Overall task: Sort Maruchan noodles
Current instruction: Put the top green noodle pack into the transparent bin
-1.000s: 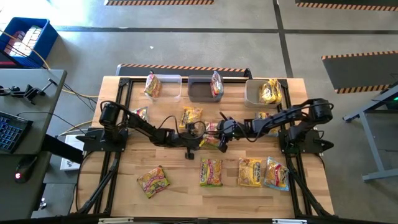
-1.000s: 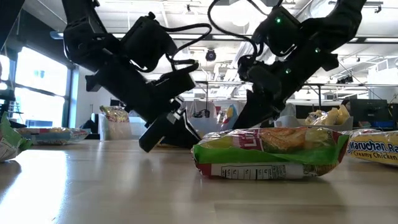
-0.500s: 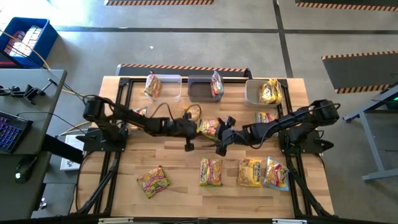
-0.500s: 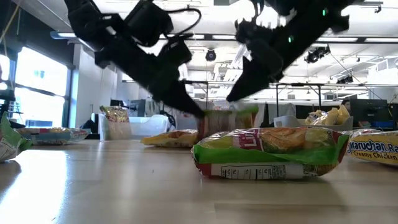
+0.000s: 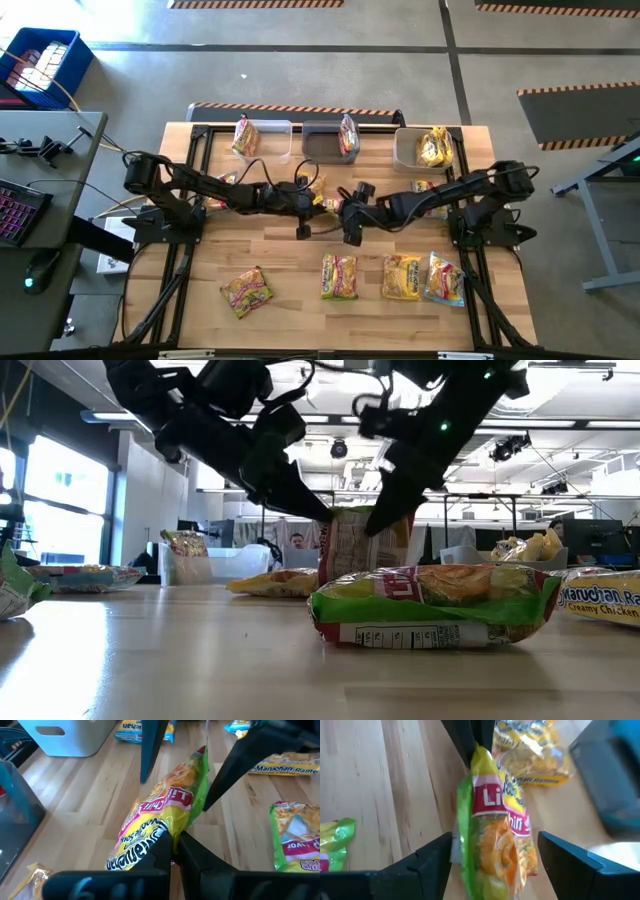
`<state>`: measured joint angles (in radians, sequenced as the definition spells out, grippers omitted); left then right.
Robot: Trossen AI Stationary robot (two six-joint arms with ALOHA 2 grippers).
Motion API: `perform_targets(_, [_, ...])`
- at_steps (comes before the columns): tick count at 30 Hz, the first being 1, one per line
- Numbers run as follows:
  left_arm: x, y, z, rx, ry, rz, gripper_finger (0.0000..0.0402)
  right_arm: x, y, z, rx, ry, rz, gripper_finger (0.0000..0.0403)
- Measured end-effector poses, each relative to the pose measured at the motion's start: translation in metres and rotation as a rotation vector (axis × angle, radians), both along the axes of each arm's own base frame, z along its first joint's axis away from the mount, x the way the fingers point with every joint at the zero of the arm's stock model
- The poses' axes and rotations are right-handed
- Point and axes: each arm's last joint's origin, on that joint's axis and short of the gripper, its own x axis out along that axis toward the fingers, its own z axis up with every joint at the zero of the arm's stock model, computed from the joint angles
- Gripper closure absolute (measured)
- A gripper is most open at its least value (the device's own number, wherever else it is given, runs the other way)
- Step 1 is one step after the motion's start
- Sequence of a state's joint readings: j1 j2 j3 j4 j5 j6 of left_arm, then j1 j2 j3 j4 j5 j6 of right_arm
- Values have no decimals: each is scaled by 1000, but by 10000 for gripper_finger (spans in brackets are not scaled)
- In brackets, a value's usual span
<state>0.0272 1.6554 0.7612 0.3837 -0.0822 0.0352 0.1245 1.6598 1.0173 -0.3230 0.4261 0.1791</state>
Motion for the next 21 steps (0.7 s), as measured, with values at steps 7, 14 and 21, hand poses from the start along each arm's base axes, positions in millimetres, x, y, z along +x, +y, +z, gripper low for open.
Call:
perform_targets(7, [0, 5, 0, -56, -5, 9, 400, 5, -15, -12, 99, 32, -17, 215])
perform_targets(14, [-3, 14, 6, -104, -11, 22, 353, 9, -13, -15, 37, 24, -14, 351])
perform_targets(21, [-36, 17, 21, -179, -27, 58, 290, 8, -12, -14, -41, 31, -14, 356])
